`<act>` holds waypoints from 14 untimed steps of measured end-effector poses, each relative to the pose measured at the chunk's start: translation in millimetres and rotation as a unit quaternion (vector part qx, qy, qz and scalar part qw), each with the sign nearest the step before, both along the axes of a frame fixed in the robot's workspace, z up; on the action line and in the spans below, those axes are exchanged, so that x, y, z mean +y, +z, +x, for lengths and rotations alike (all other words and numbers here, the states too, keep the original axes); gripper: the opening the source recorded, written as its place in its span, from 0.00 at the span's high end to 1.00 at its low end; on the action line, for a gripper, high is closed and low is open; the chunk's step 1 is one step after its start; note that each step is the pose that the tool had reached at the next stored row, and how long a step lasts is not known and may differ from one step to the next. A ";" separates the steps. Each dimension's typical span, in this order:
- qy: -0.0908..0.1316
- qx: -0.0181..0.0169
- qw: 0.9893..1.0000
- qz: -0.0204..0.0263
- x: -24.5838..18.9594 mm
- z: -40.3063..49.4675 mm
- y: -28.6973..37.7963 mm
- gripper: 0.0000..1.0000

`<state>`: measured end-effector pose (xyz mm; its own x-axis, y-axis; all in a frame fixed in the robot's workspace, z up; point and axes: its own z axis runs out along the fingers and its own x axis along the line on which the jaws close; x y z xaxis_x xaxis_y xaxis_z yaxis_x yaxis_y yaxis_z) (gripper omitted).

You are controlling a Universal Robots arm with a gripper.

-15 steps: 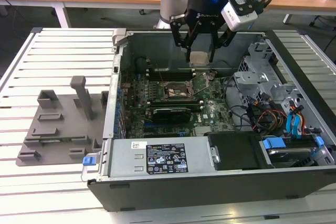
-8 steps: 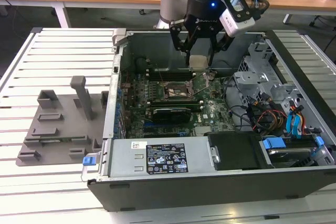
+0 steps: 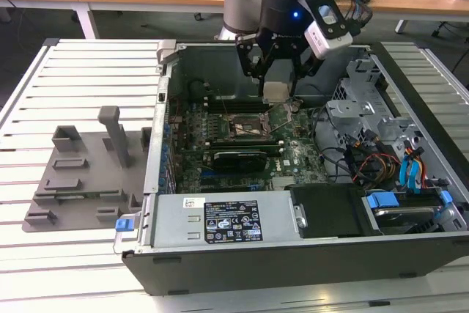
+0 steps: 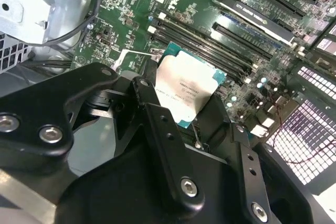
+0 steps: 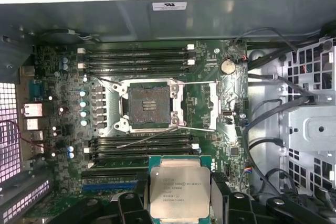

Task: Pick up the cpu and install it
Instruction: 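Pick up the cpu and move it towards the insertion slot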

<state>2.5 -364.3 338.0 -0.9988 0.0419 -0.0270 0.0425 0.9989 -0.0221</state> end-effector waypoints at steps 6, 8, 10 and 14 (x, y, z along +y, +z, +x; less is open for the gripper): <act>0.000 0.000 1.000 0.000 0.0 0.0 -10.7 0.45; 0.000 0.000 1.000 0.000 0.4 -0.4 -16.3 0.45; 0.004 0.000 1.000 -0.001 3.1 -1.9 -18.2 0.45; 0.016 0.000 1.000 -0.009 13.5 -4.6 -21.0 0.45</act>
